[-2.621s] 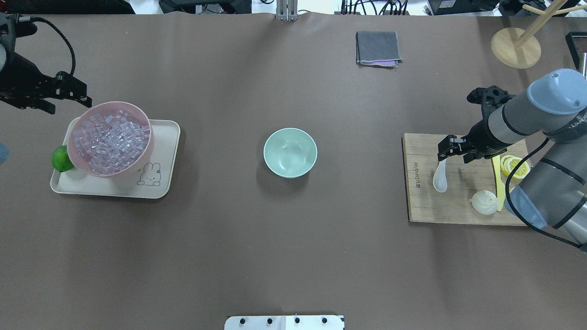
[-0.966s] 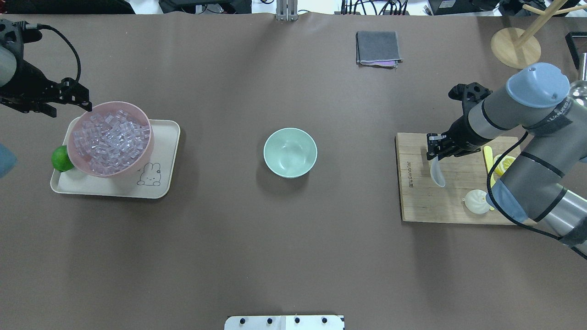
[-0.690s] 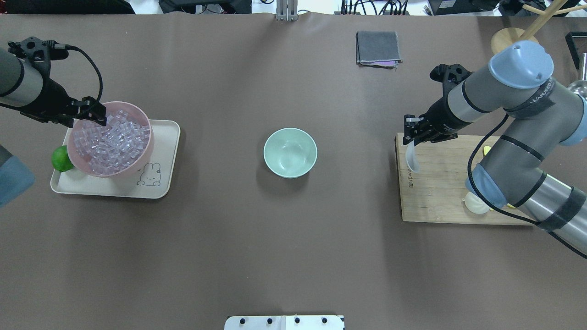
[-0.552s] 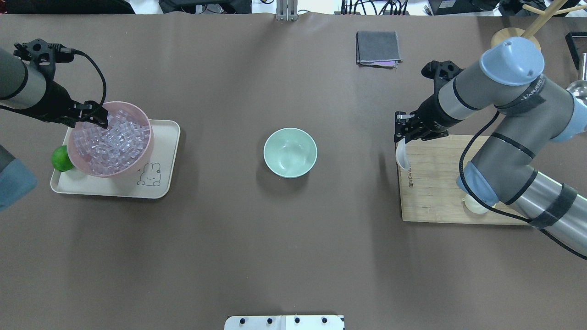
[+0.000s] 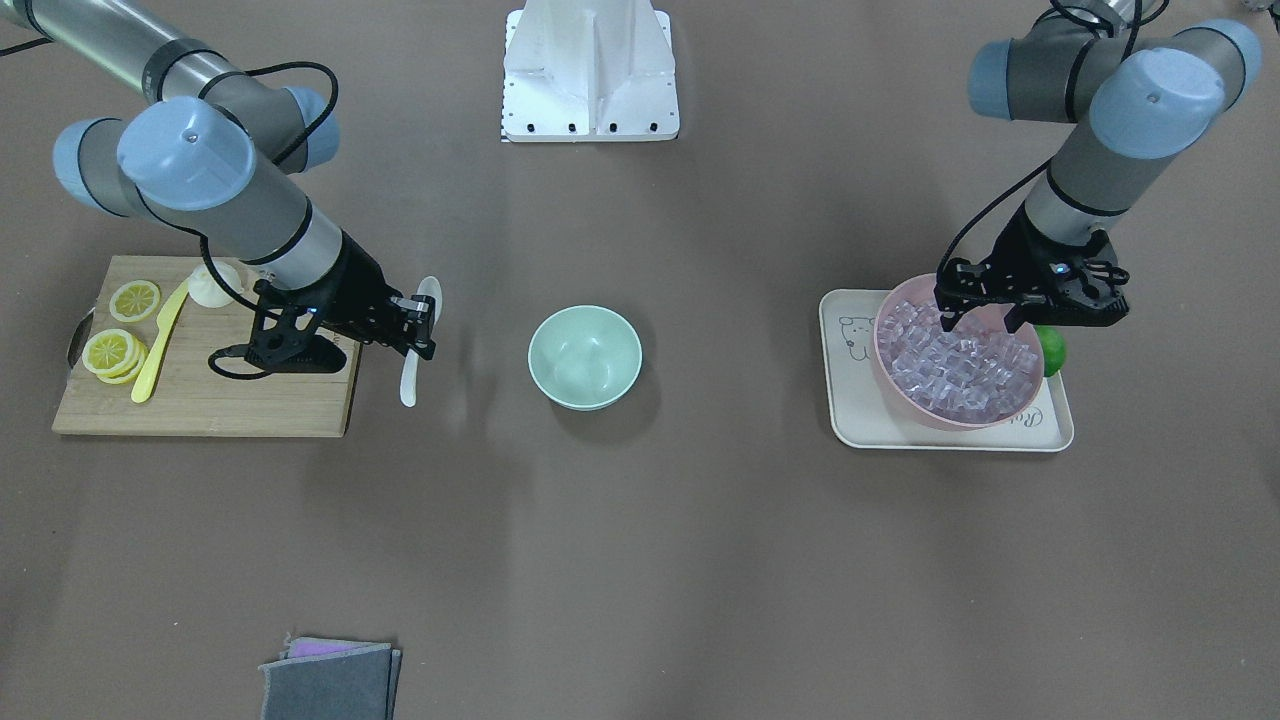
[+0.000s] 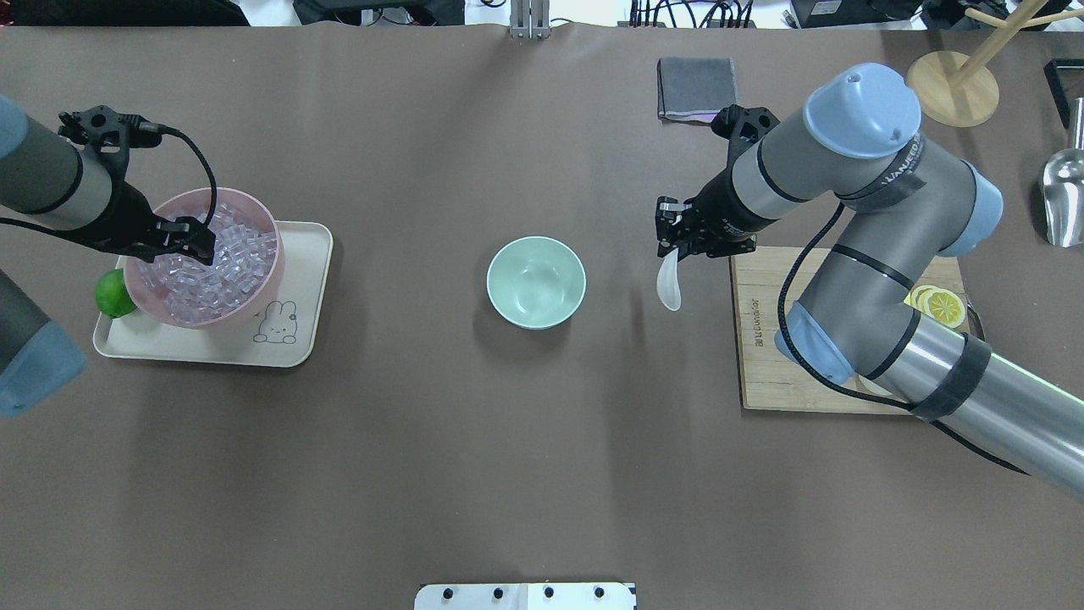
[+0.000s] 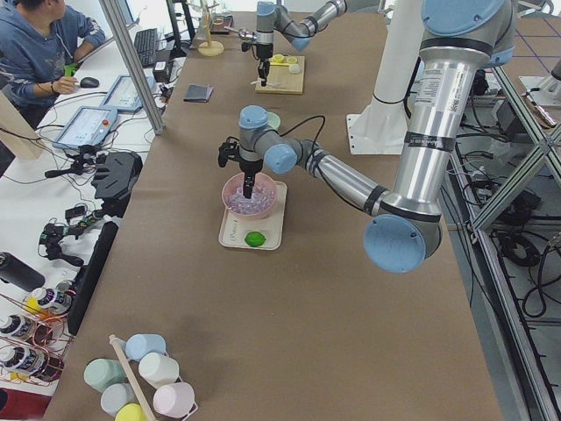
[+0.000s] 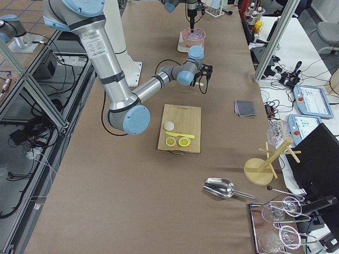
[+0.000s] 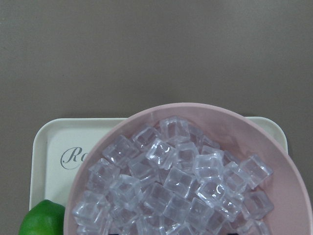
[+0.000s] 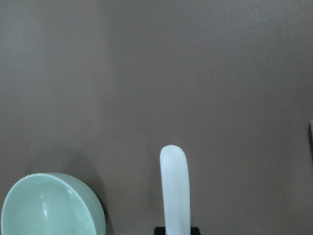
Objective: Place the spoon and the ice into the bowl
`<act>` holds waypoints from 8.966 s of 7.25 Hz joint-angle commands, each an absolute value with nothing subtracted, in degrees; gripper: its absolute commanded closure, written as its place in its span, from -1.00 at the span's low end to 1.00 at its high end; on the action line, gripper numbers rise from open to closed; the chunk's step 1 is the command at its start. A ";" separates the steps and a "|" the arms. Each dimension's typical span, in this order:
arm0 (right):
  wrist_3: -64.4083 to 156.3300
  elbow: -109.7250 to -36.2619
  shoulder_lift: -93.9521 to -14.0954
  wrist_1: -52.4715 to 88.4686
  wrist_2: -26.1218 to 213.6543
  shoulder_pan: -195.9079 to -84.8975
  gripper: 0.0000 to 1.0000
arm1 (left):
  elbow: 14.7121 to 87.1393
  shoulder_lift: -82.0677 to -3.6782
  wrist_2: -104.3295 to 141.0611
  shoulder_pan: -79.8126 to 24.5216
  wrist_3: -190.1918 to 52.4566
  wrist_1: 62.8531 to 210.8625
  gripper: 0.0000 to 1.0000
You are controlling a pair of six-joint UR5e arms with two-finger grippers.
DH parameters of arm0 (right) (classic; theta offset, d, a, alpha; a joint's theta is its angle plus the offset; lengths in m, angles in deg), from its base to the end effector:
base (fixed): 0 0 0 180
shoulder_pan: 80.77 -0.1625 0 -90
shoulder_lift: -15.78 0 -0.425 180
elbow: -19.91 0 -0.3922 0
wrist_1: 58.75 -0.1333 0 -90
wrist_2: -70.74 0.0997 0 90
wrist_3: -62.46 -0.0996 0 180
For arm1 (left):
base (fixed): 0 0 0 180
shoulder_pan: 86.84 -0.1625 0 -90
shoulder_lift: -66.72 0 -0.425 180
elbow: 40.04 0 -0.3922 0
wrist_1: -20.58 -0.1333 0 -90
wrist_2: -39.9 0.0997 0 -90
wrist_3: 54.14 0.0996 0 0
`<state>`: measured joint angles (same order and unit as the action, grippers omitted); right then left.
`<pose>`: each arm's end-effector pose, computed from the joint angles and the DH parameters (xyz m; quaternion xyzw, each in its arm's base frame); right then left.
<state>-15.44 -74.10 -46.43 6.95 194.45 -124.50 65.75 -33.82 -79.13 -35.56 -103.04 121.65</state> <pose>-0.4200 -0.5097 0.2953 -0.0154 -0.5175 0.0990 0.8498 0.2848 -0.4911 0.4150 0.0596 0.3862 -0.0013 0.9205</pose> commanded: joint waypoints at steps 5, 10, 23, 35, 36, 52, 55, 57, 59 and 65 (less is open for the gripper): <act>-25.32 -67.30 -35.74 6.99 183.35 -117.96 1.00 | 65.78 -30.40 -79.02 -40.17 -105.64 121.74 -0.53; -31.83 -63.76 -32.21 7.08 172.09 -115.05 1.00 | 65.25 -30.75 -79.02 -40.43 -105.55 121.65 -0.48; -19.91 -84.65 -45.54 18.60 187.80 -127.61 -1.00 | 64.19 -31.89 -79.02 -40.52 -105.64 121.13 0.16; 12.99 -90.13 -66.00 18.95 208.26 -152.01 -1.00 | 68.08 -54.98 -81.65 -38.23 -107.55 97.57 1.00; 19.85 -89.95 -69.87 18.95 208.90 -154.66 -1.00 | 65.36 -59.10 -81.65 -39.11 -109.40 97.57 1.00; 46.90 -84.41 -77.20 19.12 206.45 -160.92 -1.00 | 66.03 -47.93 -77.94 -31.34 -85.49 103.20 -0.96; 48.82 -83.97 -75.37 24.37 206.71 -162.24 -1.00 | 64.21 -37.11 -90.50 -14.39 -61.70 103.46 -0.96; 53.31 -83.62 -75.01 27.37 206.54 -163.73 -1.00 | 59.99 -33.33 -94.92 -4.62 -53.55 103.37 -0.96; 60.92 -78.29 -75.01 27.38 206.71 -166.36 -1.00 | 54.90 -32.25 -95.88 1.72 -44.87 103.46 -0.96; 66.33 -73.07 -75.09 26.24 206.97 -168.84 -1.00 | 51.46 -24.51 -95.80 3.69 -44.90 104.34 -0.96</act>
<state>66.08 -72.94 -74.78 26.39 206.61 -168.48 52.38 -24.76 -95.81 3.78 -43.93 104.16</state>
